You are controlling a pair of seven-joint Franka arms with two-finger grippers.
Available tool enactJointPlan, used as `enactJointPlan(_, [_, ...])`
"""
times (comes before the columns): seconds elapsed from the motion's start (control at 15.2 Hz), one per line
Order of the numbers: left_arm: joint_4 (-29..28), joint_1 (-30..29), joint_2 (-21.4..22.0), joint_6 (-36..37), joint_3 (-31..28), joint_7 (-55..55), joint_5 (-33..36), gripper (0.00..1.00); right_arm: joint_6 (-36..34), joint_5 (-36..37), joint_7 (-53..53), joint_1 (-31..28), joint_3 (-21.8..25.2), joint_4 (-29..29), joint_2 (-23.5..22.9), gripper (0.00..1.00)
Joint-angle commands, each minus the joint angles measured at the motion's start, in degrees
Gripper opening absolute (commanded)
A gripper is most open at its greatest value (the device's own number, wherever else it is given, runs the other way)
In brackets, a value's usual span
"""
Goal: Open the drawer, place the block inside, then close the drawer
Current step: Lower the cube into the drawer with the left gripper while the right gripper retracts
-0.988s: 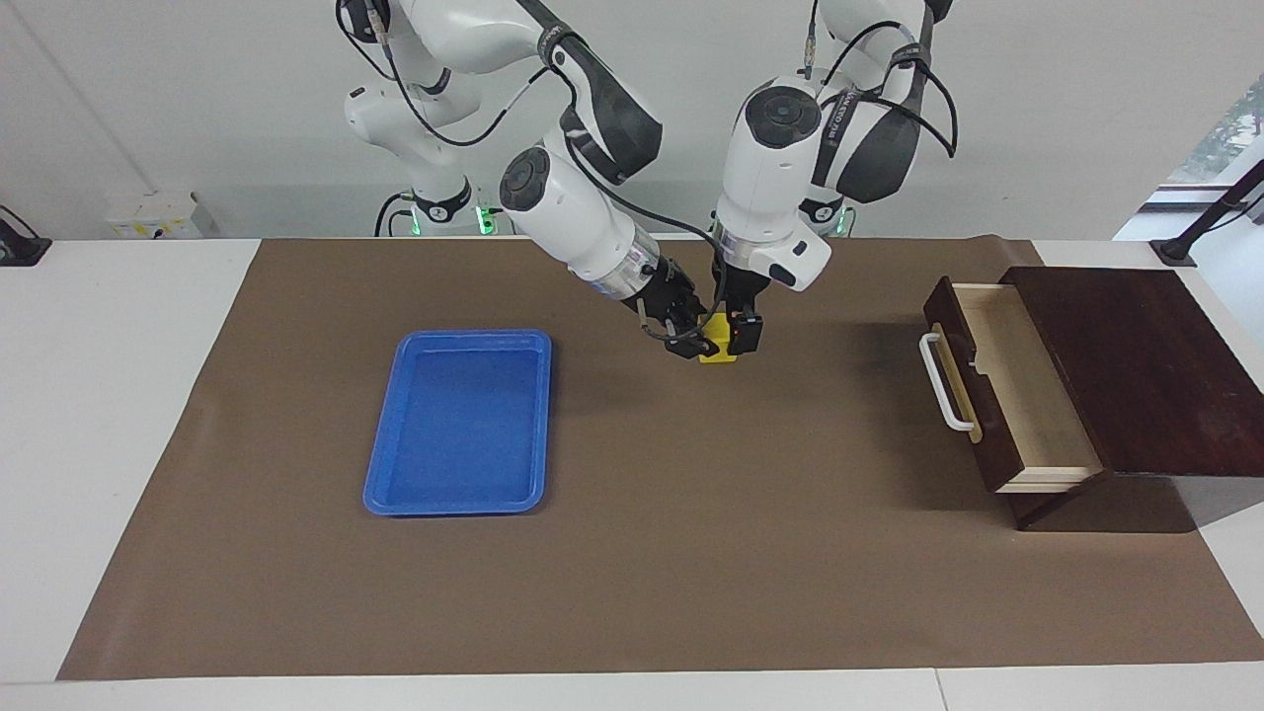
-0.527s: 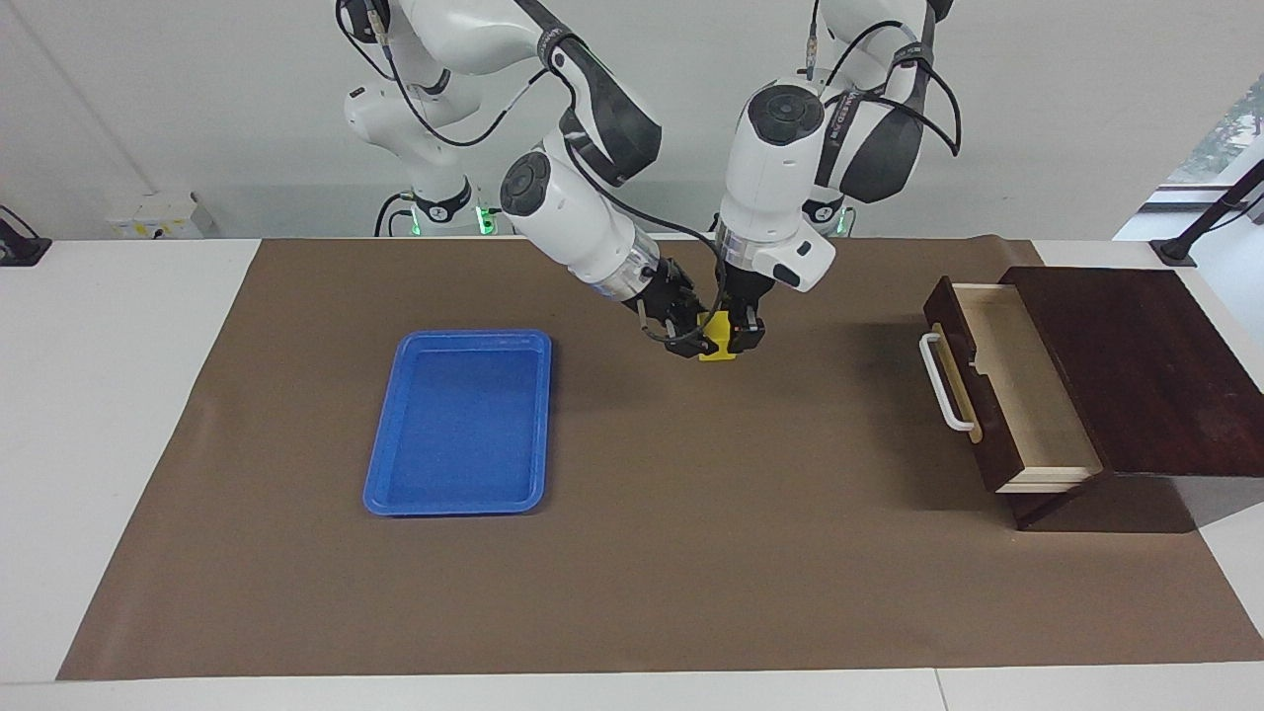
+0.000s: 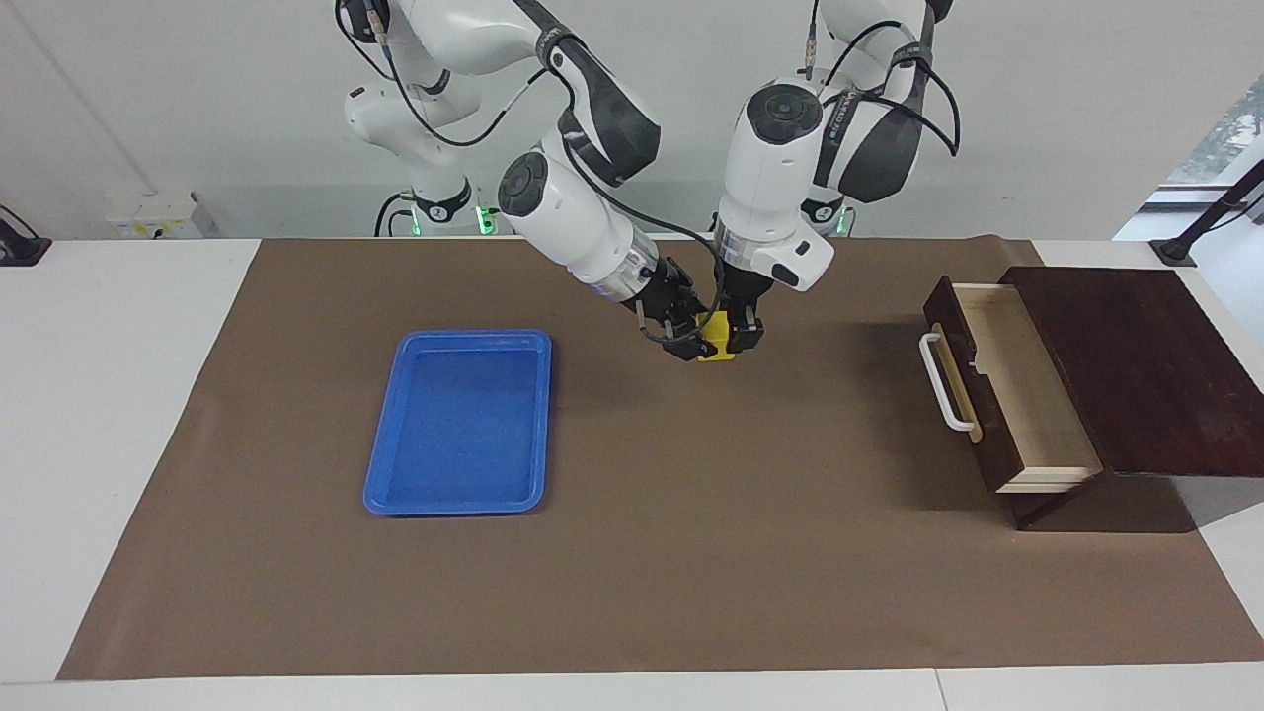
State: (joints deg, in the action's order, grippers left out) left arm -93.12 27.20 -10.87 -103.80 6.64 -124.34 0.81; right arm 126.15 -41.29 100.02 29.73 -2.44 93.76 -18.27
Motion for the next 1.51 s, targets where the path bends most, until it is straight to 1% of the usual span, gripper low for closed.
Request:
enactJointPlan(0.0, [-0.3,0.4,0.2,-0.4,-0.6,-0.4,0.2,0.00,-0.7,-1.1,1.3,-0.7,0.1,-0.3,0.3,1.00])
enactJointPlan(0.2, [0.2,0.1,0.1,0.4,-0.8,0.7,0.4,0.00,-2.7,-0.5,1.3,-3.4,0.3,-0.6,0.7,1.00])
enactJointPlan(0.33, [0.8,-0.6,0.0,1.3,-1.1,3.4,1.3,0.00,-5.6,0.9,0.0,-6.8,0.4,-0.6,1.7,1.00])
enactJointPlan(0.46, [2.3,-3.6,0.0,3.0,-1.1,6.7,1.8,0.00,-9.2,4.9,-3.8,-11.3,0.3,-1.0,2.8,1.00])
enactJointPlan(0.59, [3.6,-7.0,0.0,4.8,-1.2,11.6,1.7,0.00,-13.5,6.9,-10.2,-15.5,0.3,-1.1,4.0,1.00])
enactJointPlan(0.72, [4.0,-11.6,0.6,5.7,-1.2,17.1,1.8,0.00,-19.2,9.2,-21.0,-19.4,0.4,-1.1,5.3,1.00])
enactJointPlan(0.86, [6.3,-17.0,0.3,8.4,-1.3,23.8,1.8,0.00,-24.6,12.2,-31.4,-22.7,0.4,-1.1,6.5,1.00])
enactJointPlan(1.05, [9.5,-23.9,-1.0,11.6,-1.3,34.2,1.6,0.00,-31.0,19.7,-47.7,-24.7,0.4,-1.1,8.9,1.00])
enactJointPlan(1.25, [9.9,-29.7,-1.4,10.4,-1.2,41.9,1.6,0.00,-35.9,25.4,-63.6,-27.0,0.5,-1.1,11.6,1.00])
enactJointPlan(1.38, [9.4,-32.5,-1.4,7.3,-1.2,45.4,1.3,0.00,-38.2,29.7,-74.0,-29.4,0.3,-0.9,13.7,1.00])
enactJointPlan(1.45, [8.7,-33.5,-1.5,5.8,-1.2,46.1,1.3,0.00,-39.1,31.9,-80.2,-29.6,0.4,-0.6,14.9,1.00])
